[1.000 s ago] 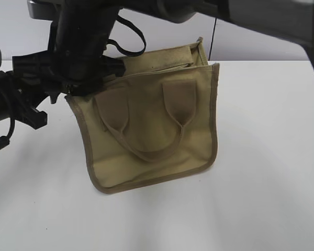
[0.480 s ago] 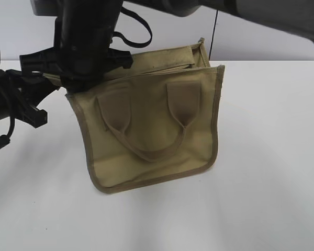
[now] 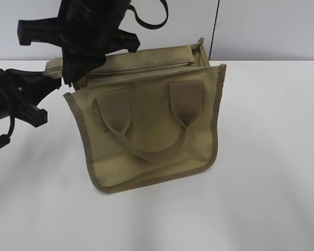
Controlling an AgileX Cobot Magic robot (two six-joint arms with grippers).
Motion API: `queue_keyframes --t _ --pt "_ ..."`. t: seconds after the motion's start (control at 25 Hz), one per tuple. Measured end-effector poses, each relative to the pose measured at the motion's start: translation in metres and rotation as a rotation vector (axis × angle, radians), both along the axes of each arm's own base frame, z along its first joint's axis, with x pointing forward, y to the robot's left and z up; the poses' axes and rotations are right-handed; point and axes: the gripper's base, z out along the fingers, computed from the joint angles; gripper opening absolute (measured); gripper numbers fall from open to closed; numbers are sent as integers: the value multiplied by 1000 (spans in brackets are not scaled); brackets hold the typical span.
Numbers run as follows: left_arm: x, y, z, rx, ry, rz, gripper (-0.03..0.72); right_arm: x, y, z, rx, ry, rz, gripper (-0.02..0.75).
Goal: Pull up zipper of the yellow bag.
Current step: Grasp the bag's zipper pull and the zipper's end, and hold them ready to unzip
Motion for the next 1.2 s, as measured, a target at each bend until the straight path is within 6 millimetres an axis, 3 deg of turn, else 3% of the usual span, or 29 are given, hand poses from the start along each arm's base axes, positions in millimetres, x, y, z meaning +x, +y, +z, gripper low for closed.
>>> queue_keyframes --t 0.76,1.2 --pt "-1 -1 -2 21 16 -4 2 23 -37 7 24 83 19 -15" --pt "1 2 -3 12 47 40 2 51 -72 11 112 145 -54 -15"
